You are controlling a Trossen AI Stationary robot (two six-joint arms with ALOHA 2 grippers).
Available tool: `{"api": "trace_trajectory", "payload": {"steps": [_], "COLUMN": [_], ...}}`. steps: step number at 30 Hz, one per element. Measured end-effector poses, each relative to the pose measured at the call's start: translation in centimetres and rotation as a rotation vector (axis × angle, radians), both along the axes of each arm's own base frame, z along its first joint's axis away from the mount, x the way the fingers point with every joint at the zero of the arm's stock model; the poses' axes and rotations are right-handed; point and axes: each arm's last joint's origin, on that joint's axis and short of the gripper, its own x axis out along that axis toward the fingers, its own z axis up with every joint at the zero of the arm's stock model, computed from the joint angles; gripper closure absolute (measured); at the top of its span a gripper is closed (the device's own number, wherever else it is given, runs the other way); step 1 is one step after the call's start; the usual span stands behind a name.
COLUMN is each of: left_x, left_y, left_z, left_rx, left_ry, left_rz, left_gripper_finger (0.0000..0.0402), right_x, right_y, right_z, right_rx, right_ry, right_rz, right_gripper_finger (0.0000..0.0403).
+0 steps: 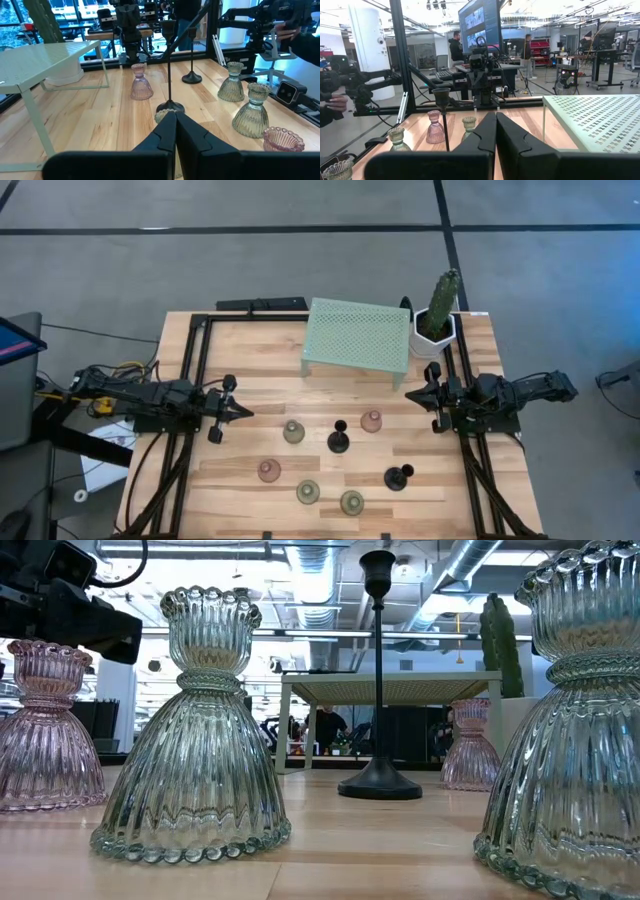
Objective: Pick & Place candle stick holders
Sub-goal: Put the right black candle holder on the shelf
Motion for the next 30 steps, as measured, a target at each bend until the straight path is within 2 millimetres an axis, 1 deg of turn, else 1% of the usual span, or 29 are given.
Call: {"api": "trace_trajectory", "payload": {"steps": [30], "left_x": [-0.01], "left_y": [0.0], "left_z": [0.17], "left_rx": [-0.006], "left_ry": [-0.016], "left_rz": [0.0], "left_gripper_finger": [0.0395], "right_x": [0.0], "right_y": [0.02], "right_z": [-0.01], "right_rx": [0.0], "right_ry": [0.0], "right_rz": [0.002], "right_gripper_finger": [0.0403]}}
